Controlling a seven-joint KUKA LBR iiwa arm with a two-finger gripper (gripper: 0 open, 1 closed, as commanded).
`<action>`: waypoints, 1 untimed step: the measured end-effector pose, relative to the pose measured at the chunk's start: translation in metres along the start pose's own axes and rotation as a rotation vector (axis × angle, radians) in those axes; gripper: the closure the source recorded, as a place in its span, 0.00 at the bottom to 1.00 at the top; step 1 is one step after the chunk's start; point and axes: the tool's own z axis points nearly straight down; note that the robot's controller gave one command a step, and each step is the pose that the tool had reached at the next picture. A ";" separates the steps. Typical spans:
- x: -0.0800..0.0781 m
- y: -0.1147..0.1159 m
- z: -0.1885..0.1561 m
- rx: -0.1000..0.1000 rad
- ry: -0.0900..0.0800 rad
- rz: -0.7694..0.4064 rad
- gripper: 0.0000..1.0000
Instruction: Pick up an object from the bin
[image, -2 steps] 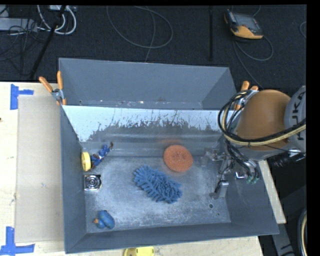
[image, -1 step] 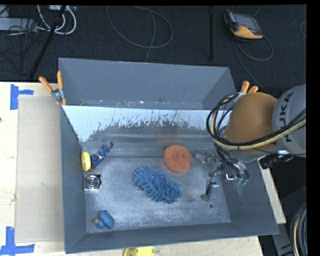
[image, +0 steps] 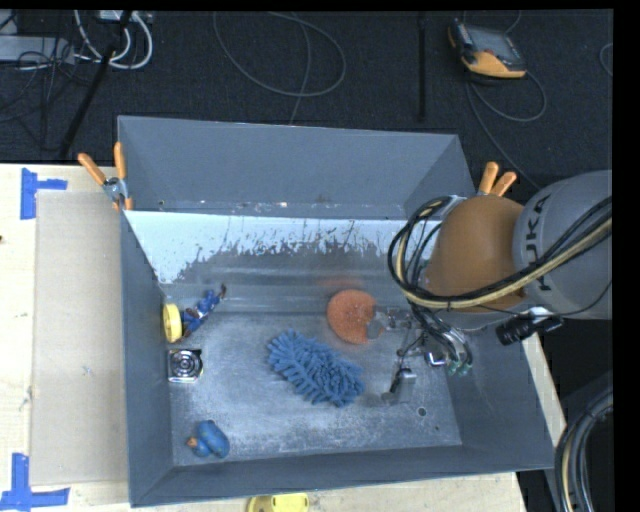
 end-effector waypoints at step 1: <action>-0.020 0.012 0.016 -0.001 0.006 -0.064 0.00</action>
Offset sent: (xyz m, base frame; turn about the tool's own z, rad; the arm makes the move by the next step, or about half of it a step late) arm 0.0337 0.0696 -0.0270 -0.1087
